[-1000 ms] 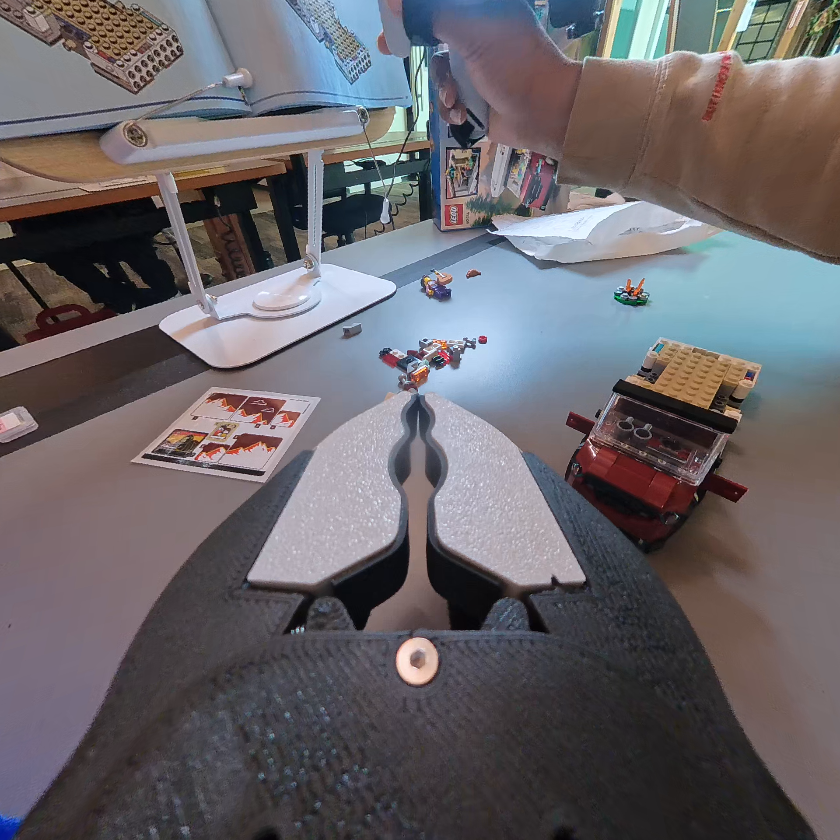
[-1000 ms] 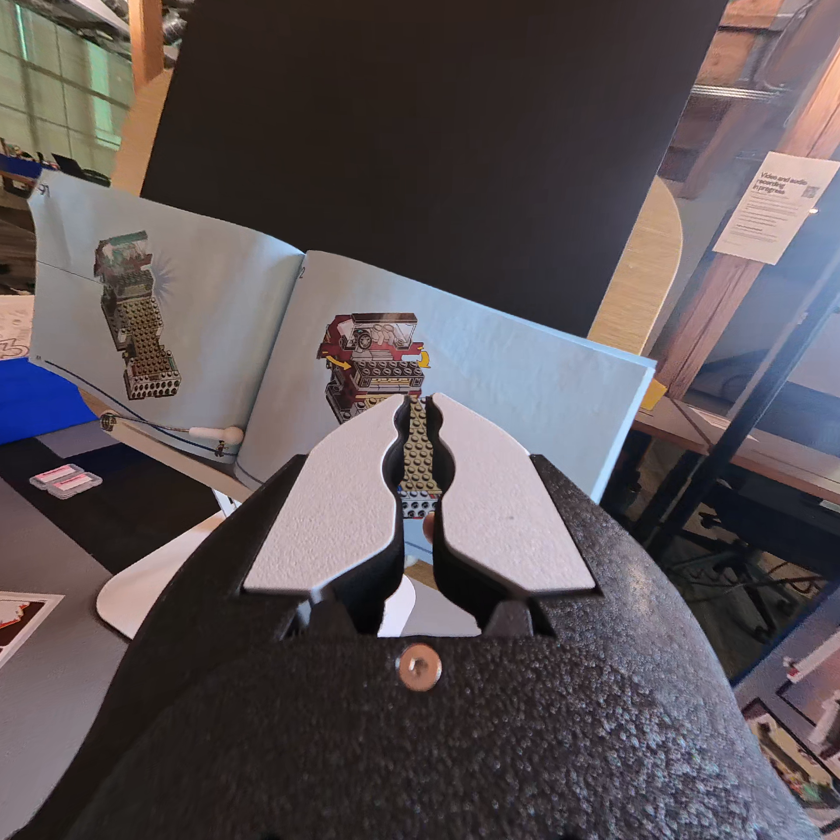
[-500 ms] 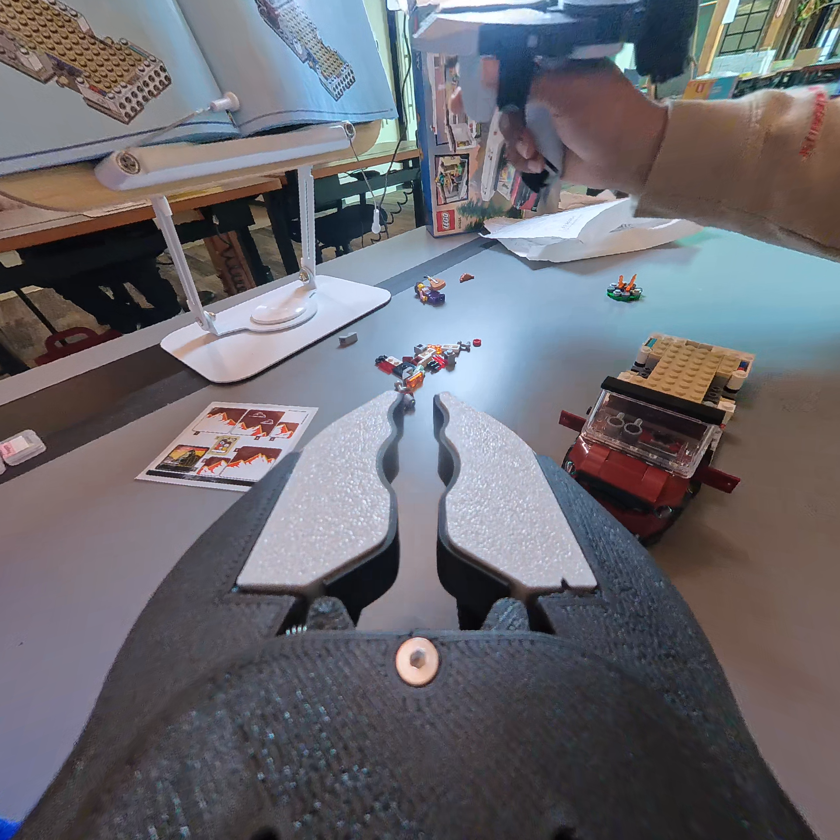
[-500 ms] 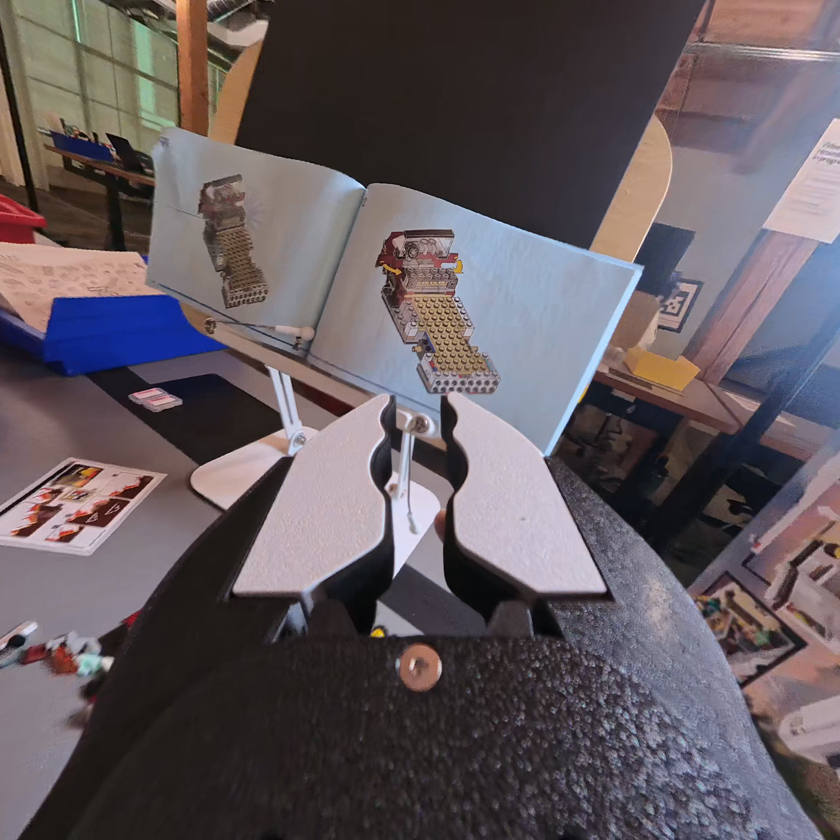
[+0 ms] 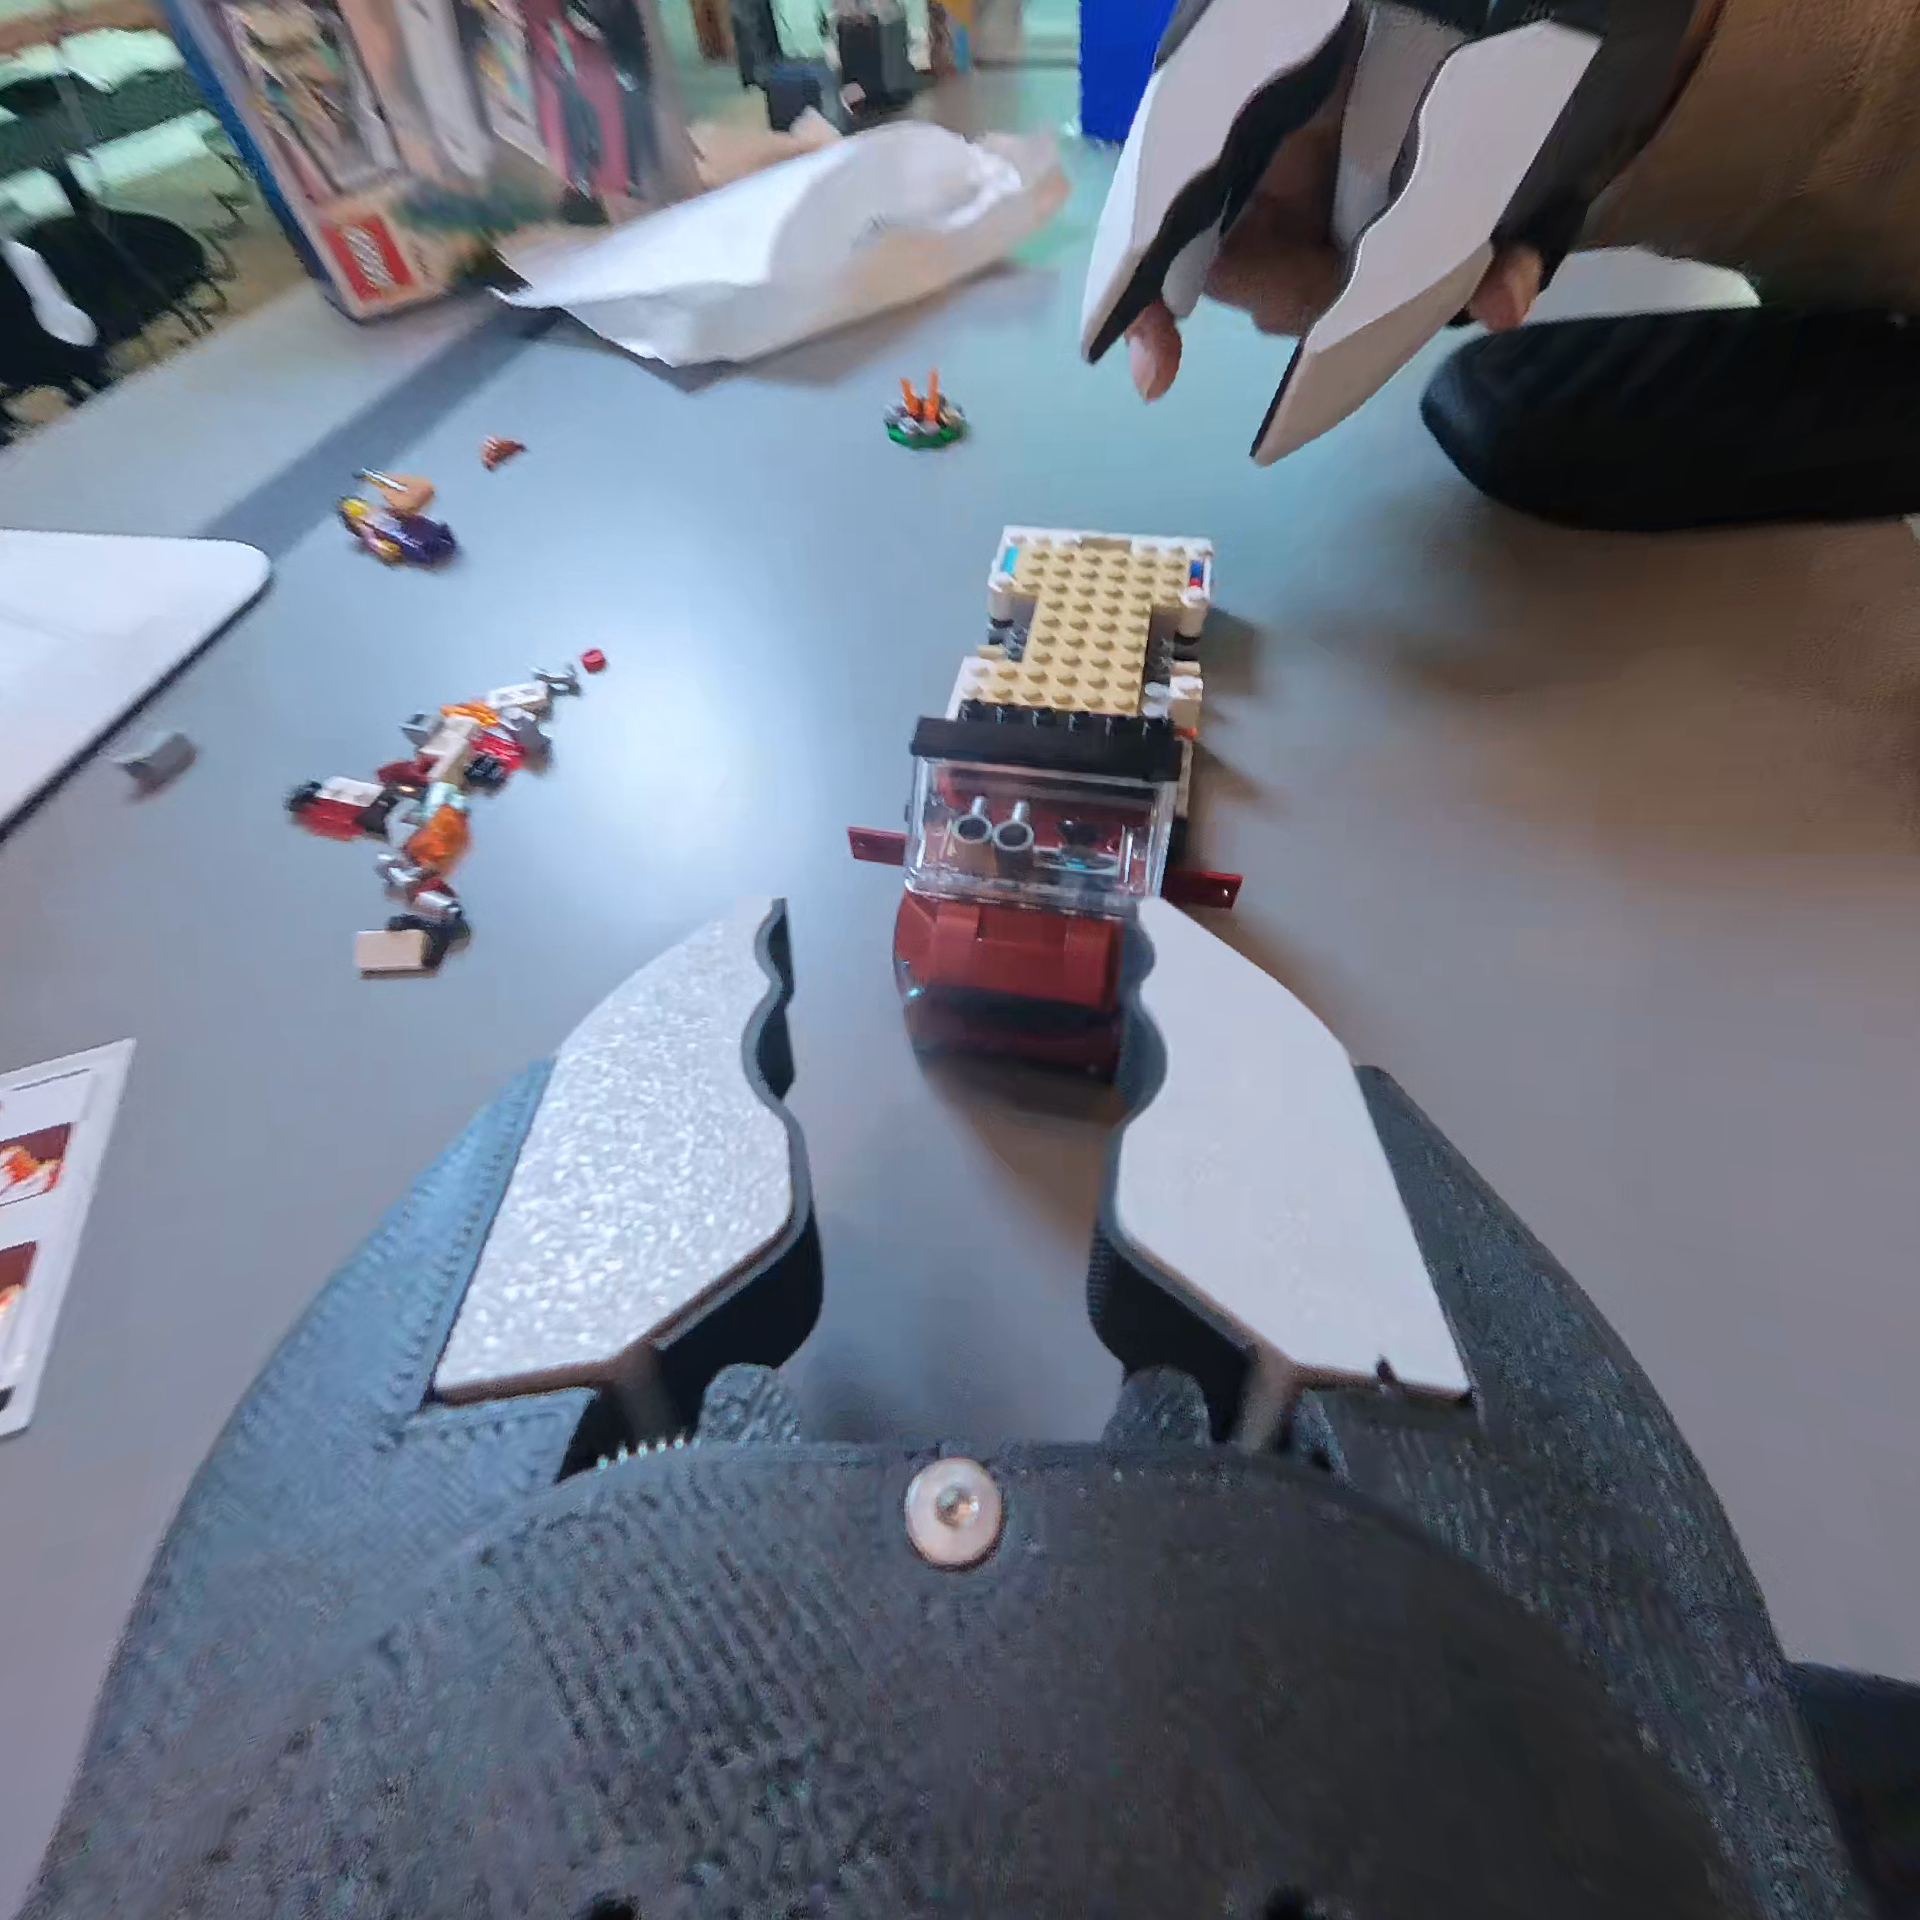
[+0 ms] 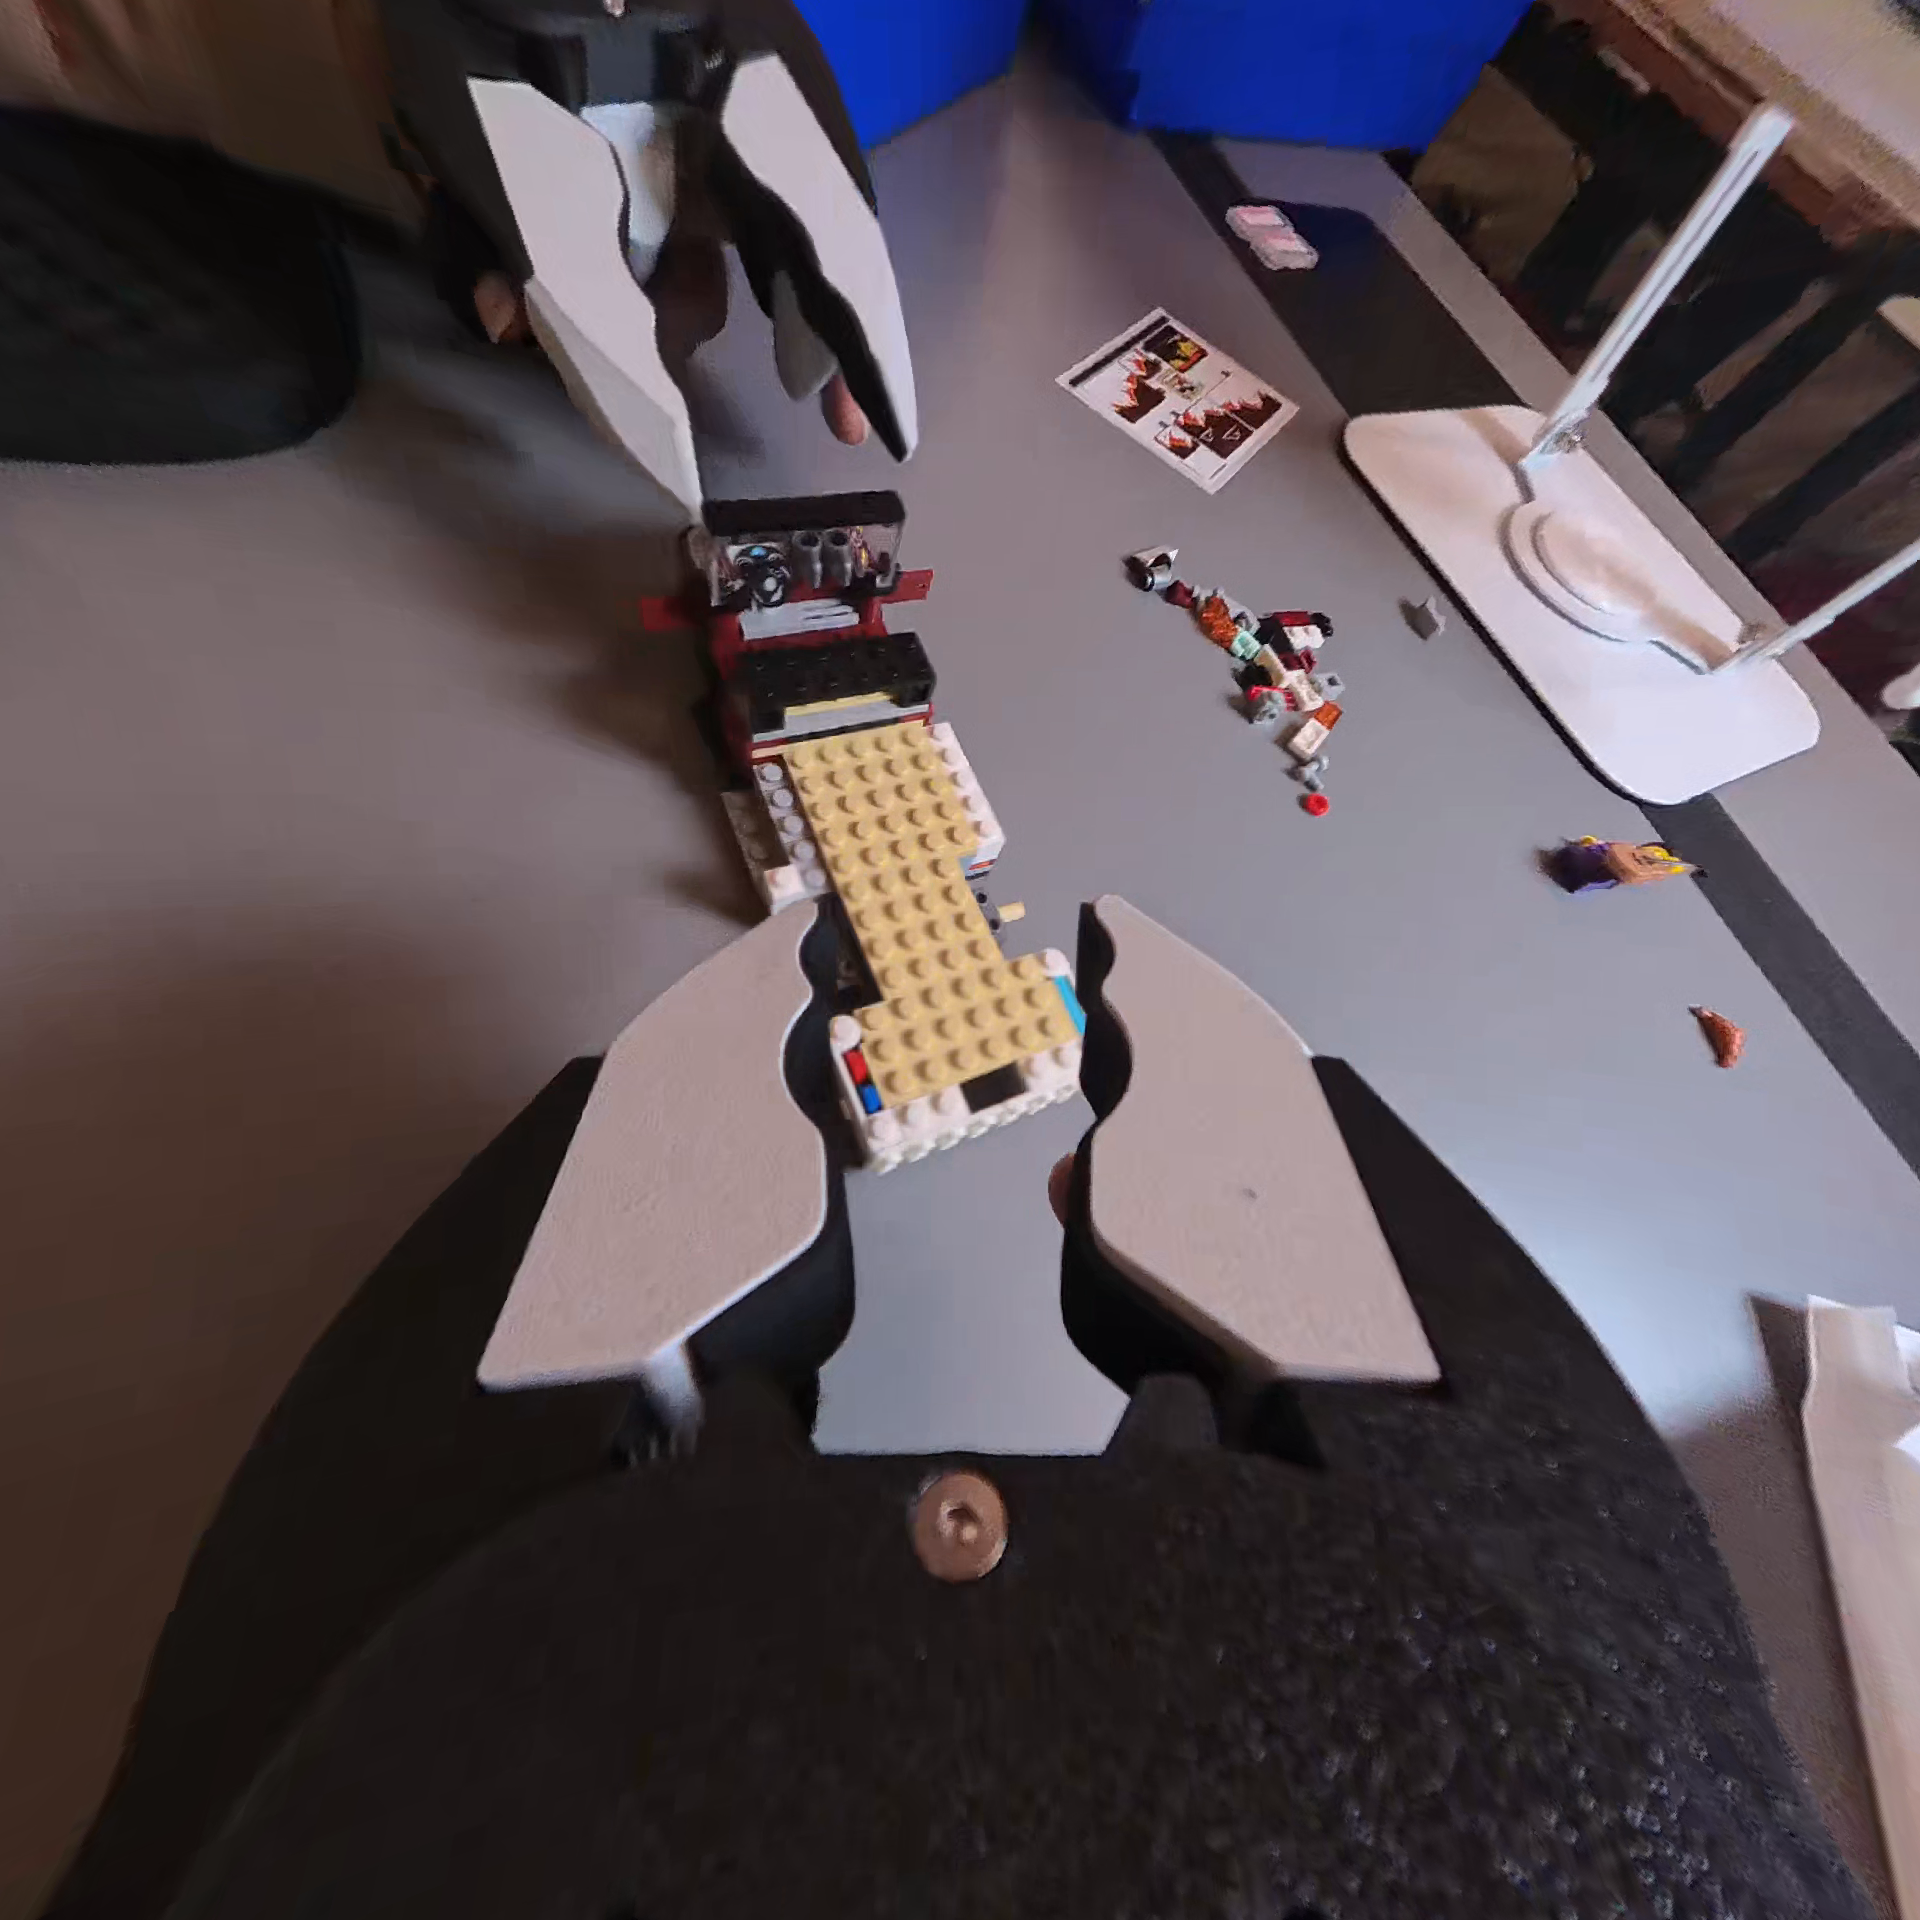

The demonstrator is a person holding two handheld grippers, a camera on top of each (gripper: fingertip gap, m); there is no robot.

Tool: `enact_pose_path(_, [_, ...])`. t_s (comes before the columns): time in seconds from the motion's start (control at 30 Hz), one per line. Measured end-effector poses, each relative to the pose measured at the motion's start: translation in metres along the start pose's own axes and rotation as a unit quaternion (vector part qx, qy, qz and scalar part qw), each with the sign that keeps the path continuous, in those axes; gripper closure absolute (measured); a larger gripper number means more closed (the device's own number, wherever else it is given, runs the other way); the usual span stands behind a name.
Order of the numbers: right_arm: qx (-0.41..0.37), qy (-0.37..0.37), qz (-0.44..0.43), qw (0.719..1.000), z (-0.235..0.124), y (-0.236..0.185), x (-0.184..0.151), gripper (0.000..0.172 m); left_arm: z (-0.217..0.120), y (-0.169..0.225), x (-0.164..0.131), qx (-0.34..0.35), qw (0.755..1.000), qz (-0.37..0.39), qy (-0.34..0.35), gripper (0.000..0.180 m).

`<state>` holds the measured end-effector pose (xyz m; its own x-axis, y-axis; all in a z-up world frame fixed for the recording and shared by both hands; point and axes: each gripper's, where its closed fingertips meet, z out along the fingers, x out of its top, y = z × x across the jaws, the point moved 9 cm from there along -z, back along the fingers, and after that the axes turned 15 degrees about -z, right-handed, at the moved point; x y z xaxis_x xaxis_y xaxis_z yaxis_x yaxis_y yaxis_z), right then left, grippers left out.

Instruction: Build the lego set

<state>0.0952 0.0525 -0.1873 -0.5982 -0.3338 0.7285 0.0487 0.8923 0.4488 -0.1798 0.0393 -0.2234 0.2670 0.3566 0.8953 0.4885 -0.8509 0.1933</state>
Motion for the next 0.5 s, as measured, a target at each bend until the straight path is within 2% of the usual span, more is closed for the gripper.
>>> enact_pose_path(0.07, [-0.026,-0.011,0.019,0.999,-0.001,-0.015,0.008,0.127,0.005,-0.001,0.001,-0.013,1.0,-0.001,-0.017,0.111])
enact_pose_path(0.23, [-0.065,-0.019,0.112,0.991,0.008,-0.054,0.037,0.128,0.007,0.007,0.006,-0.06,0.996,0.011,-0.065,0.105])
enact_pose_path(0.33, [-0.082,-0.031,0.147,0.985,0.021,-0.079,0.043,0.129,0.0,0.006,0.013,-0.08,0.995,-0.007,-0.052,0.113])
enact_pose_path(0.43, [-0.123,-0.046,0.175,0.976,0.037,-0.092,0.046,0.136,0.014,0.006,0.001,-0.074,0.989,0.013,-0.13,0.11])
enact_pose_path(0.5, [-0.136,-0.057,0.183,0.972,0.048,-0.097,0.049,0.147,0.023,0.008,-0.001,-0.054,0.99,0.029,-0.13,0.121])
